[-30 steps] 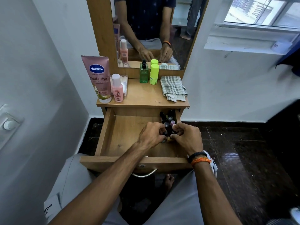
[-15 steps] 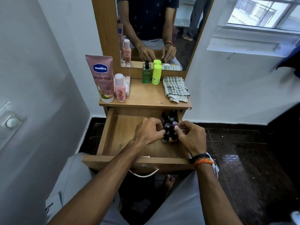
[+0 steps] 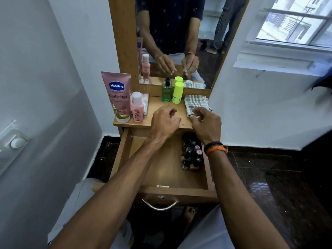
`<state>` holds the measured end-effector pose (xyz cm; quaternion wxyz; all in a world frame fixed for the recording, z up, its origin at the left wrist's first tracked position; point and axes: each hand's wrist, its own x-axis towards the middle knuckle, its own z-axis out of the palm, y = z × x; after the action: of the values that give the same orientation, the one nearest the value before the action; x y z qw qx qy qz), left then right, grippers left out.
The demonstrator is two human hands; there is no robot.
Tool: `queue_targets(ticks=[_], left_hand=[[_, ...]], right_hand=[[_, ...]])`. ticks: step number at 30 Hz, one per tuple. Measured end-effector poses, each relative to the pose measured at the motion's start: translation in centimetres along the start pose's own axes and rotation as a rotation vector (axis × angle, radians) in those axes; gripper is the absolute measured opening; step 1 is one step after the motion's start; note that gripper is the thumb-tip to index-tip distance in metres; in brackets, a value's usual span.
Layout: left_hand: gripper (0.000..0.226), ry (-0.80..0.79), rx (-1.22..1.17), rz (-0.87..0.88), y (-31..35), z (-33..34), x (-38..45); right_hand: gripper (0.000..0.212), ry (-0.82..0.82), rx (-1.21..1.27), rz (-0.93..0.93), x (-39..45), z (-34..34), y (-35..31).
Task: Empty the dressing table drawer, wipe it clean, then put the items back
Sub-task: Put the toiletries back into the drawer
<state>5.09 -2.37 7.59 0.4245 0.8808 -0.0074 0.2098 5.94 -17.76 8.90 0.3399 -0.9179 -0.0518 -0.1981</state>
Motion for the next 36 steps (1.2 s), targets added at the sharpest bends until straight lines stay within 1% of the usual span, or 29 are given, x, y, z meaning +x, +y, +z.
queue_targets(ticks=[4,7,13,17,20,25,28,33,36], left_hand=[[0.043,0.058,0.027,-0.053,0.2,-0.3,3.2],[0.051,0.087,0.027,-0.06,0.2,-0.8,5.1],[0.053,0.135,0.005,-0.093,-0.1,-1.1,8.1],[0.06,0.117,0.027,-0.088,0.1,-1.0,9.3],[0.057,0.096,0.044,-0.082,-0.1,-0.7,9.8],[0.051,0.06,0.069,-0.094,-0.7,-0.4,10.1],[0.044,0.085,0.058,-0.083,-0.7,-0.2,10.2],[0.03,0.116,0.023,-0.028,-0.5,0.2,9.8],[0.026,0.156,-0.005,-0.003,-0.7,0.3,9.4]], right_hand=[[0.035,-0.05,-0.017,-0.036,3.5,1.6,-1.8],[0.039,-0.084,-0.008,-0.024,5.2,2.7,-2.2],[0.046,-0.087,0.007,-0.034,7.2,4.6,-2.9],[0.051,-0.068,-0.022,-0.086,8.7,4.9,-3.3],[0.051,-0.071,-0.048,-0.109,9.8,5.2,-3.4],[0.049,-0.121,-0.111,-0.108,10.3,5.9,-3.0],[0.048,-0.1,-0.086,-0.114,9.9,6.3,-2.9],[0.04,-0.048,-0.075,-0.121,9.6,6.4,-3.1],[0.041,-0.038,-0.074,-0.124,9.5,6.1,-3.0]])
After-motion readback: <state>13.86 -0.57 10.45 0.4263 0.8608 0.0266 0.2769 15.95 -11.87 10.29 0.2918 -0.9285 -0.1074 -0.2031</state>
